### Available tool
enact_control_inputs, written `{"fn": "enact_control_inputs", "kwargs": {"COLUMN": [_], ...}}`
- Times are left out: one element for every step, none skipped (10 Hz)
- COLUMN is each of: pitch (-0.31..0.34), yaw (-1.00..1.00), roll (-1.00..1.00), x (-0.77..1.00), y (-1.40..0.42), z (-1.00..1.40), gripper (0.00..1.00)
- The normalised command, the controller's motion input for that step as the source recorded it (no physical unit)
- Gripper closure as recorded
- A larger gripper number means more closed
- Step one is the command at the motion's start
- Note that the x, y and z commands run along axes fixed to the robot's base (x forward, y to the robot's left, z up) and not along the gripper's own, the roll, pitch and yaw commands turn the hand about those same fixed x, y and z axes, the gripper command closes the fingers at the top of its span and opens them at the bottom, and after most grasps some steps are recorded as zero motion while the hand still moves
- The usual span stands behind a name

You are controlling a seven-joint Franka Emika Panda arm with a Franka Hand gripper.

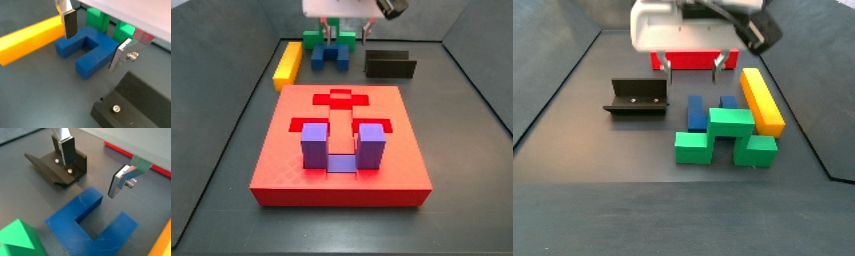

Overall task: Pick up the blue object. Move up. Place the blue object on the fixture. Regrasp the blue object. Move to above the board. Insert the blue object.
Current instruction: Pick up the blue object.

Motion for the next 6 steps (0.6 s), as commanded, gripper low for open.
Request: {"fn": "enact_control_inputs", "kwargs": {"pitch": [0.0, 0.0, 0.0, 0.0, 0.0, -0.01], "yaw": [0.01, 0.0, 0.0, 0.0, 0.0, 0.0], "roll": [0.0, 0.0, -0.03, -0.07, -0.08, -0.05], "x": [0.0, 0.0, -0.01, -0.05, -0.06, -0.01], "y": [0.0, 0.0, 0.0, 0.0, 0.0, 0.0], "z": [-0.47, -0.36, -0.27, -0.24, -0.24, -0.36], "gripper": [0.0, 0.0, 0.0, 0.0, 0.0, 0.0]}}
